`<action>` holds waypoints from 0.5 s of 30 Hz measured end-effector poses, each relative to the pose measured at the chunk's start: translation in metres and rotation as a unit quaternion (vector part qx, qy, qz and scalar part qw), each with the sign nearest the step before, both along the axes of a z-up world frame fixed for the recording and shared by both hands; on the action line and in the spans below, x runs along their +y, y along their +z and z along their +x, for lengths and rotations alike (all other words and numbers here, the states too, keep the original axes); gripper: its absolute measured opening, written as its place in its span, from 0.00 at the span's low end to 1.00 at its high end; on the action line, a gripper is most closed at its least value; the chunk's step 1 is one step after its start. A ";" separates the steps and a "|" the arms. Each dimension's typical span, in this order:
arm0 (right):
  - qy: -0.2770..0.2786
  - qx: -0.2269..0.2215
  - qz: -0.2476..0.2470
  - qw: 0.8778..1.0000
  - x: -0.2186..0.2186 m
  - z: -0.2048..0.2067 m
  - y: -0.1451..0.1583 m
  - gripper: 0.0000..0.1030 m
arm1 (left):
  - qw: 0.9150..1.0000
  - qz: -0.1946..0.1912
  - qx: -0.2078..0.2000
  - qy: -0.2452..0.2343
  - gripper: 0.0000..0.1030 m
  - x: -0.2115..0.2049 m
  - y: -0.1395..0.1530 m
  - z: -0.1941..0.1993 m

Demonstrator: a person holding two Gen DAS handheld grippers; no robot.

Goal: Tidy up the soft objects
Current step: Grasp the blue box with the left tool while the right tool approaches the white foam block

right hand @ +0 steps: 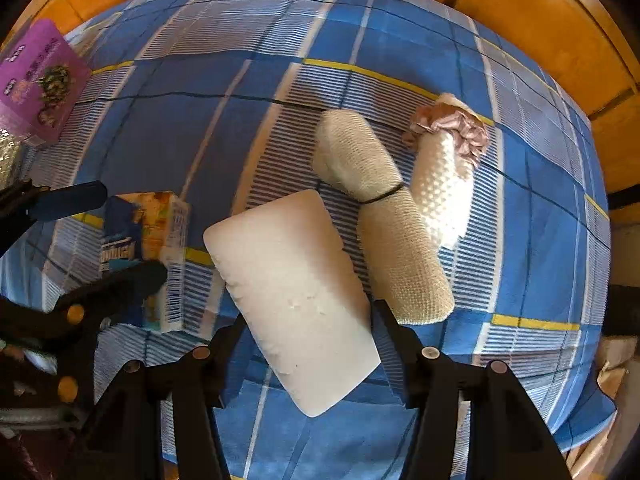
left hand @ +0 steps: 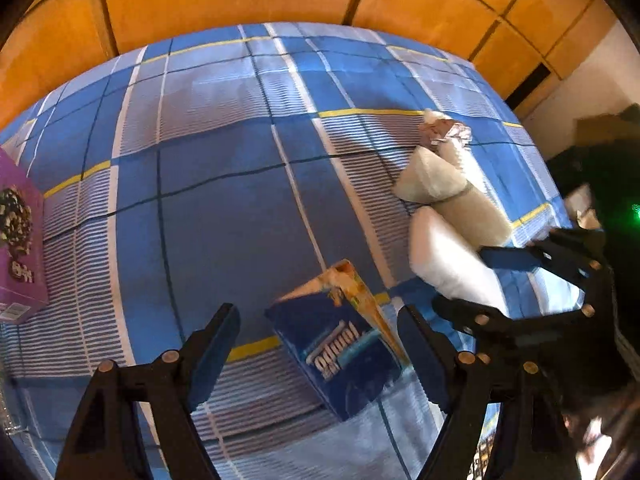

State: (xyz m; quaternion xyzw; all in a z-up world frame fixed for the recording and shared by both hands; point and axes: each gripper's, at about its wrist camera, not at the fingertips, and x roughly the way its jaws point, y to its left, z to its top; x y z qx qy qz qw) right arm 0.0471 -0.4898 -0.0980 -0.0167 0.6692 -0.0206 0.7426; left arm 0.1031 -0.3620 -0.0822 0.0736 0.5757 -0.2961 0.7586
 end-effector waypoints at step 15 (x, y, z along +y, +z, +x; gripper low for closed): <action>0.019 0.004 -0.031 0.999 0.010 0.000 0.001 0.54 | 0.999 -0.027 -0.025 -0.039 0.55 0.025 -0.005 0.004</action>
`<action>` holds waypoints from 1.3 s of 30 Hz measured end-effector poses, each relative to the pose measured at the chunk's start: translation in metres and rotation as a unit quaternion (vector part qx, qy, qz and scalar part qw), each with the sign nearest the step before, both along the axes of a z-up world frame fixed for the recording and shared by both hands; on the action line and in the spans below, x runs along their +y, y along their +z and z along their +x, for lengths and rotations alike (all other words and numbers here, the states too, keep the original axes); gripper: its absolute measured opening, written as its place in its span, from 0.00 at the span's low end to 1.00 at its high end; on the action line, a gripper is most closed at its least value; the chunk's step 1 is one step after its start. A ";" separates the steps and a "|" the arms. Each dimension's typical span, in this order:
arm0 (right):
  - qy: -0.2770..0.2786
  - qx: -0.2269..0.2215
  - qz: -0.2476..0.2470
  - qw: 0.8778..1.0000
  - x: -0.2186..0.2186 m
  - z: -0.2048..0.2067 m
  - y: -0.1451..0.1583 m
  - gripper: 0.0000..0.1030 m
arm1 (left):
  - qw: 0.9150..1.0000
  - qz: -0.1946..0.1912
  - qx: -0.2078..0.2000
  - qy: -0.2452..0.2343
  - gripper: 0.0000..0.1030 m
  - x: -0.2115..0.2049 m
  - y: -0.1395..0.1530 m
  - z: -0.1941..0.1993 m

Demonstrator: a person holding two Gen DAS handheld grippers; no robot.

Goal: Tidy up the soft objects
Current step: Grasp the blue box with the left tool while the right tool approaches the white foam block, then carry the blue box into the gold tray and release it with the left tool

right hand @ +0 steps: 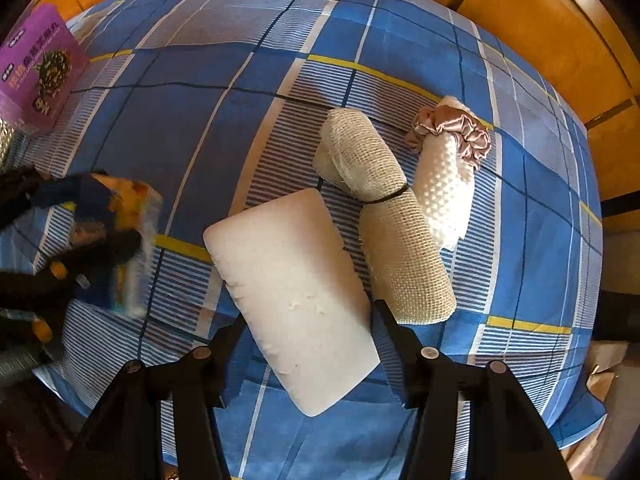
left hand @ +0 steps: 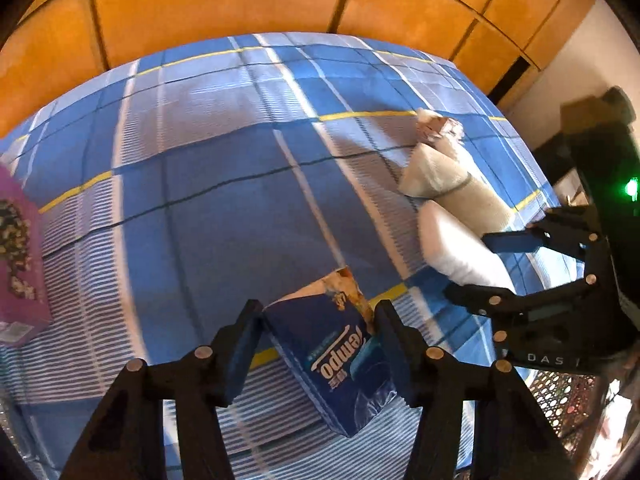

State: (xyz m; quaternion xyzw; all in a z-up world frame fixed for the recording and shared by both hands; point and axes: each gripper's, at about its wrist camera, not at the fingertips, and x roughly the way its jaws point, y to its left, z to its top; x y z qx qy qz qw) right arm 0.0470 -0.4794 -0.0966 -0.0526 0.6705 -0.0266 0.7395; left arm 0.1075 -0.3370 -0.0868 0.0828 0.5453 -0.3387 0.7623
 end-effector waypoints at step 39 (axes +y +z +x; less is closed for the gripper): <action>-0.144 -0.116 0.181 0.966 0.041 0.046 0.001 0.49 | 0.984 -0.036 -0.122 0.128 0.34 0.058 0.163 0.159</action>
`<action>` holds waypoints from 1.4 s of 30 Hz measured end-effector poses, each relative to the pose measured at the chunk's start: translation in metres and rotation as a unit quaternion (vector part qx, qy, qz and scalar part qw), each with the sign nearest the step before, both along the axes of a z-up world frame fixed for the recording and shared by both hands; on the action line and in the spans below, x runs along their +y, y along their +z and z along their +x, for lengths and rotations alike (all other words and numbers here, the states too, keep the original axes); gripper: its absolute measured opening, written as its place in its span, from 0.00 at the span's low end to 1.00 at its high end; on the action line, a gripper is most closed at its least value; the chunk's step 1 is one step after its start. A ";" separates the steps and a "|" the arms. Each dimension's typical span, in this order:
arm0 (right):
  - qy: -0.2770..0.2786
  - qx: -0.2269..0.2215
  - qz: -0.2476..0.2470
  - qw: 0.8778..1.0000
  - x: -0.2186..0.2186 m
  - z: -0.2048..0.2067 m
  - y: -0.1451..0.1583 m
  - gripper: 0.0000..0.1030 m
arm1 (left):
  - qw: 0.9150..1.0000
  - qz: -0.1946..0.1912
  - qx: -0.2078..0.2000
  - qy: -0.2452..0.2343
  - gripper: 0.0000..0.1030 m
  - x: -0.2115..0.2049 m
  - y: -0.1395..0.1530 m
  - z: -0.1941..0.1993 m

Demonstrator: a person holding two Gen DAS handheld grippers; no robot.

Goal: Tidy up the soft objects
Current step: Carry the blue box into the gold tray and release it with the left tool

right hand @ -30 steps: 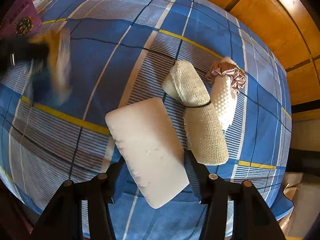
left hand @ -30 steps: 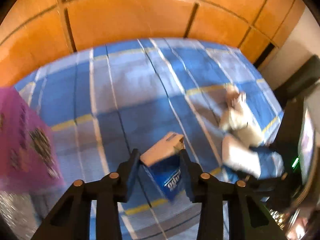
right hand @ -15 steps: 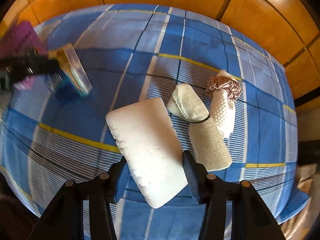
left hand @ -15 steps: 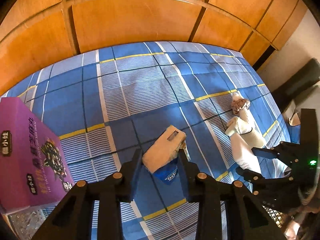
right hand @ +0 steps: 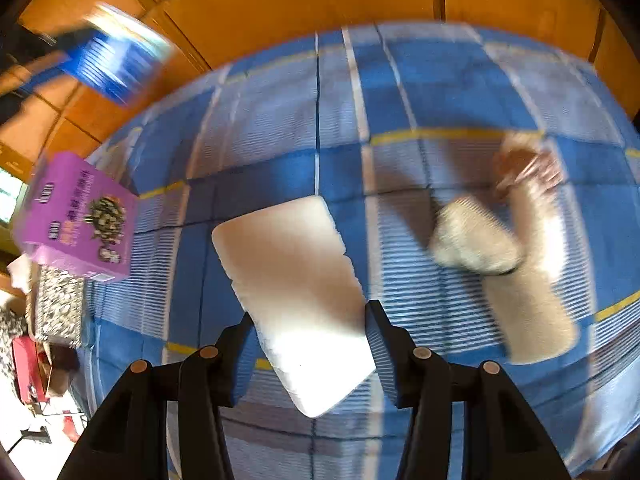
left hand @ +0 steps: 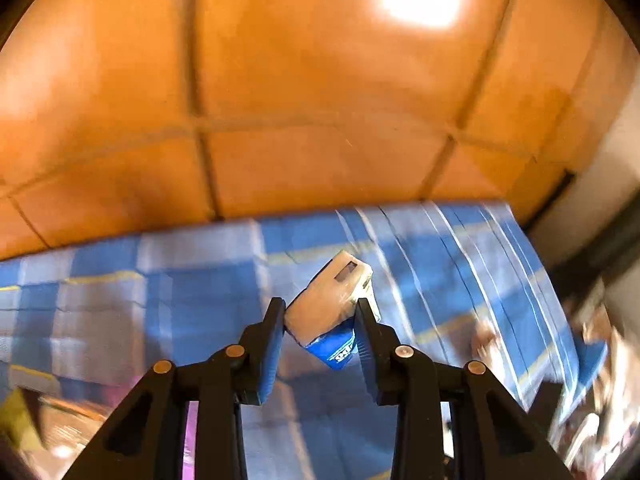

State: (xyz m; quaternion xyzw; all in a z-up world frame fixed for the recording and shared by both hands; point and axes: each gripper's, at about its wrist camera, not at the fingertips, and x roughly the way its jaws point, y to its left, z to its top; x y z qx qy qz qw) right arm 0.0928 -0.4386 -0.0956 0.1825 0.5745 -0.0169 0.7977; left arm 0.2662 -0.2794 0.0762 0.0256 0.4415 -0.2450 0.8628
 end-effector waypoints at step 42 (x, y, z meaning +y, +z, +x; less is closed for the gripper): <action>0.036 -0.004 -0.195 0.980 0.051 0.006 -0.010 0.50 | 0.914 -0.010 0.007 0.407 0.36 0.539 -0.113 -0.161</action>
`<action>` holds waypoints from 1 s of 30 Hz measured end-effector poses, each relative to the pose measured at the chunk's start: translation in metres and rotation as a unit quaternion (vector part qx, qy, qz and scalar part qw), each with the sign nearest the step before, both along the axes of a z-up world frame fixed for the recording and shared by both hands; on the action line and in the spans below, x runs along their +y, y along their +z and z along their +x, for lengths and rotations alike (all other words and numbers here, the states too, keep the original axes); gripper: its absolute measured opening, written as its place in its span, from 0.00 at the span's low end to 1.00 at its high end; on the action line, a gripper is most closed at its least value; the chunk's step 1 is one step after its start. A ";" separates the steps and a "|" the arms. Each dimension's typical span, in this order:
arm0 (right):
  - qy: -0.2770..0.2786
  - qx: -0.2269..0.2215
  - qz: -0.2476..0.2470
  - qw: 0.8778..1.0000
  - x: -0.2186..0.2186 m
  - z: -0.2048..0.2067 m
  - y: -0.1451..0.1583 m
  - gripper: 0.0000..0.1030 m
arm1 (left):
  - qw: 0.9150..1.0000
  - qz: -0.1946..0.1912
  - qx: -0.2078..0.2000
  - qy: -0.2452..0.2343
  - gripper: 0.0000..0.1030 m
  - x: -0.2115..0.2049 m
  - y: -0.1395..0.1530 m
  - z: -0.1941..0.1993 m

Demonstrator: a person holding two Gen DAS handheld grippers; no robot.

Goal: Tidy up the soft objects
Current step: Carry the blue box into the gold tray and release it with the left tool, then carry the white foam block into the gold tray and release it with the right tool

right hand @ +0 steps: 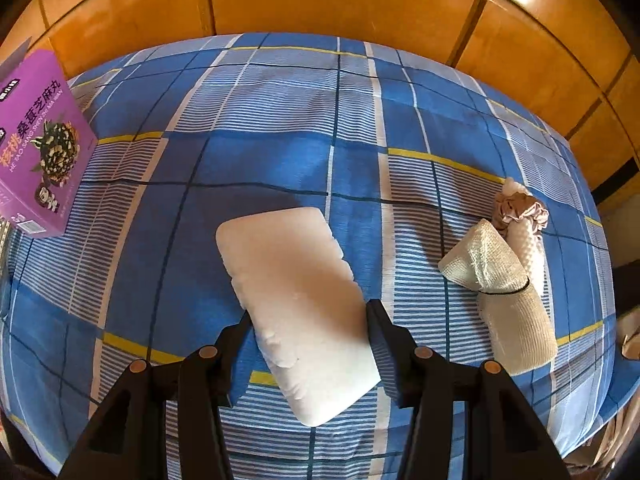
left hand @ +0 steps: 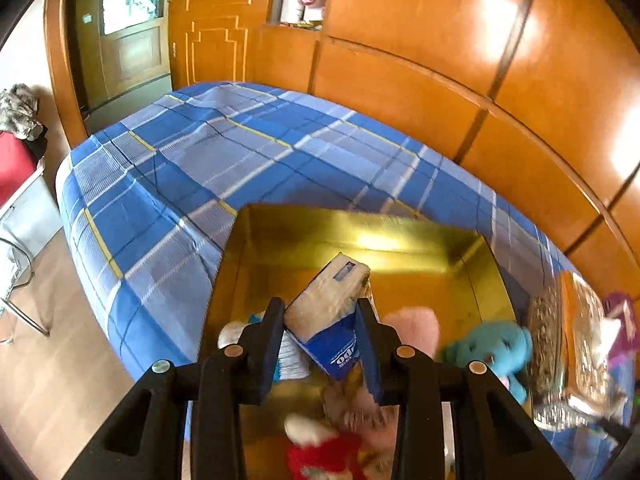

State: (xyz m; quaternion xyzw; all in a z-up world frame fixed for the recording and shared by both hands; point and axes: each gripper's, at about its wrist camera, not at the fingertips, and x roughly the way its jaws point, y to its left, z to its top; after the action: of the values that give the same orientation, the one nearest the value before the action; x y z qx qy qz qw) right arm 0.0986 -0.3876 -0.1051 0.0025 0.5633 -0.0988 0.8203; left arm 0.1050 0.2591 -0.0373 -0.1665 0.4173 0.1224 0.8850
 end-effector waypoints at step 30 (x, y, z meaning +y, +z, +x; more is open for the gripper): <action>0.001 -0.034 -0.022 0.999 0.056 0.112 0.083 0.48 | 0.990 0.090 -0.061 -0.088 0.96 -0.062 0.023 -0.078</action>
State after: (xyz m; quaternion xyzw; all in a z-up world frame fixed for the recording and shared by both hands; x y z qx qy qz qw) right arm 0.2106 -0.3319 -0.0222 -0.0128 0.5329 -0.1098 0.8389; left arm 0.0272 0.1974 -0.0147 -0.0559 0.3625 0.0706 0.9276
